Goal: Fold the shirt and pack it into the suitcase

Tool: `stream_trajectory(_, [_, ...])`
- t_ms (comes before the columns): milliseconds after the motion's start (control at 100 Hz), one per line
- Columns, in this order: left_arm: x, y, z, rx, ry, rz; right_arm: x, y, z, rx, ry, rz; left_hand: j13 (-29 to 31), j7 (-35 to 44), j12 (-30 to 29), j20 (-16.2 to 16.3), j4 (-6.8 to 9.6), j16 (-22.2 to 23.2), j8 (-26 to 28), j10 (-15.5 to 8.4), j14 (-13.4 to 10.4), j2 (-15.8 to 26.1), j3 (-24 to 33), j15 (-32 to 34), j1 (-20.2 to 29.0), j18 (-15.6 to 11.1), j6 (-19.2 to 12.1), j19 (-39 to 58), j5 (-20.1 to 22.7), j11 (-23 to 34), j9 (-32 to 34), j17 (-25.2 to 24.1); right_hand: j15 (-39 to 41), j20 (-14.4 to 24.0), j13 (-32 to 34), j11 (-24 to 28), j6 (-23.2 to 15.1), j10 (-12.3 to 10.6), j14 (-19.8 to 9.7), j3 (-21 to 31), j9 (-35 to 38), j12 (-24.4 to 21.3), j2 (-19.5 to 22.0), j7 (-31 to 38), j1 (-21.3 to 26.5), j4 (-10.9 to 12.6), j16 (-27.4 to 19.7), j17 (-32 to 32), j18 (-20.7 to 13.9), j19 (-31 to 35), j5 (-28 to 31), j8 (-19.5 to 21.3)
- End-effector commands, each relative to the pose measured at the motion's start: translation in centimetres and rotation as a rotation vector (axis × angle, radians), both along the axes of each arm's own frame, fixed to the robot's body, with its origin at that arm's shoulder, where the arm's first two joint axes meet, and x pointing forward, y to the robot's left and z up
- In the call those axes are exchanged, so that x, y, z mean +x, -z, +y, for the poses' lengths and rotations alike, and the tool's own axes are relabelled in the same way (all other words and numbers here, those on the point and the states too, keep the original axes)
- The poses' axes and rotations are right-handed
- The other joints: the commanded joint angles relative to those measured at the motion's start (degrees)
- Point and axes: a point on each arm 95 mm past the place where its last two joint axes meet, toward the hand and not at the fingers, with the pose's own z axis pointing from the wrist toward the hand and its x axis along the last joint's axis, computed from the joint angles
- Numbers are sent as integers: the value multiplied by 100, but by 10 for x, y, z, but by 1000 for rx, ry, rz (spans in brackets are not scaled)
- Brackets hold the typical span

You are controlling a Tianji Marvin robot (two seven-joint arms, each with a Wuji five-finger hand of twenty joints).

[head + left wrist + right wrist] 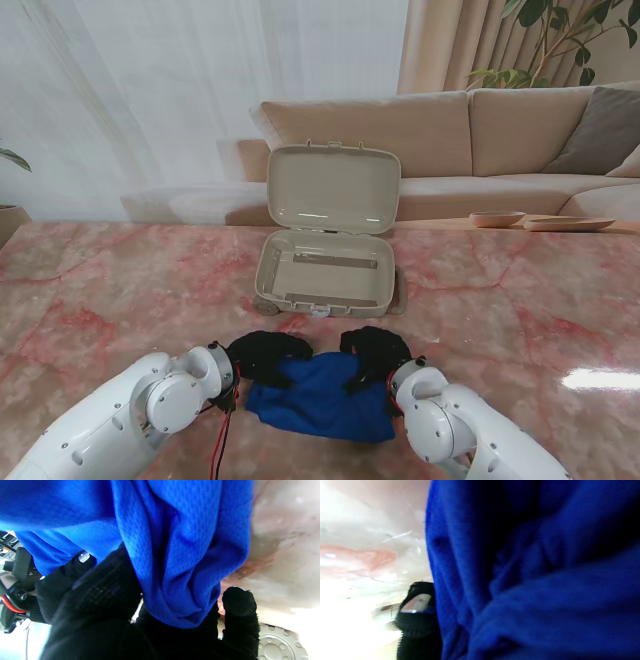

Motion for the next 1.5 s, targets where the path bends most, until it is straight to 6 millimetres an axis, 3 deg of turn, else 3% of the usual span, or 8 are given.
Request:
stream_trajectory(0, [-12, 27, 10, 51, -7, 76, -4, 13, -5, -17, 17, 46, 410, 427, 190, 165, 21, 168, 222, 76, -74, -301, -249, 507, 609, -85, -50, 496, 263, 107, 1027, 185, 665, -188, 760, 248, -259, -163, -188, 506, 234, 161, -48, 463, 925, 102, 98, 413, -505, 867, 205, 157])
stream_trajectory(420, [-8, 30, 8, -37, -75, 131, -3, 13, -5, 7, 29, 71, 813, 2474, 338, 232, 172, 418, 1459, -25, 40, -126, 413, 1328, 891, -126, -731, 997, 239, 944, 1327, 693, 1769, -544, 931, 626, -922, -562, -697, 327, 1200, 567, 147, 1762, 1681, -448, 557, 1408, -714, 1351, 566, -333])
stream_trajectory(1260, [4, -10, 7, -324, -267, 101, 7, -24, -8, 153, 8, 9, 1333, 3446, 529, 58, 411, 490, 2290, 256, 205, -383, 1670, 1776, 710, -93, -889, 1451, 415, 1436, 1381, 1331, 2561, -400, 929, 974, -1177, -514, -885, 1276, 1395, 2308, 395, 2527, 2145, 485, 960, 693, 40, 1540, 685, 273])
stream_trajectory(1290, [6, -13, 7, -332, -271, 97, 8, -26, -8, 157, 6, 0, 1339, 3445, 533, 48, 419, 488, 2291, 259, 203, -389, 1682, 1771, 709, -89, -885, 1442, 417, 1435, 1381, 1372, 2567, 351, 929, 903, -1171, -505, -889, 1279, 1420, 2405, 393, 2521, 2155, 488, 965, 1224, -239, 1745, 689, 285])
stream_trajectory(1330, [8, -18, 8, -346, -278, 93, 8, -30, -7, 164, 7, -15, 1357, 3445, 538, 42, 425, 484, 2292, 264, 204, -394, 1694, 1763, 715, -87, -877, 1433, 423, 1439, 1388, 1383, 2580, 4130, 928, 872, -1132, -476, -881, 1278, 1428, 2466, 373, 2528, 2189, 492, 973, 1425, -156, 1782, 706, 293])
stream_trajectory(1380, [10, -23, 8, -361, -284, 85, 10, -36, -7, 170, 9, -35, 1367, 3443, 542, 36, 435, 479, 2292, 268, 206, -392, 1705, 1750, 717, -84, -859, 1425, 428, 1439, 1391, 1384, 2583, 4827, 928, 874, -1134, -459, -877, 1281, 1432, 2487, 399, 2524, 2190, 495, 974, 1482, -138, 1786, 703, 291])
stream_trajectory(1450, [14, -31, 10, -377, -289, 70, 12, -44, -6, 176, 13, -65, 1369, 3439, 550, 33, 445, 478, 2295, 279, 206, -390, 1713, 1742, 720, -82, -851, 1423, 427, 1436, 1384, 1385, 2597, 4850, 928, 870, -1106, -436, -870, 1283, 1429, 2537, 399, 2528, 2217, 501, 981, 1452, -78, 1786, 706, 295])
stream_trajectory(1490, [17, -36, 10, -389, -293, 60, 14, -49, -6, 177, 15, -81, 1369, 3439, 553, 30, 449, 478, 2296, 279, 205, -391, 1716, 1738, 723, -81, -850, 1419, 428, 1435, 1384, 1388, 2607, 1609, 927, 823, -1092, -419, -865, 1287, 1441, 2611, 399, 2528, 2226, 505, 987, 657, 258, 897, 707, 298])
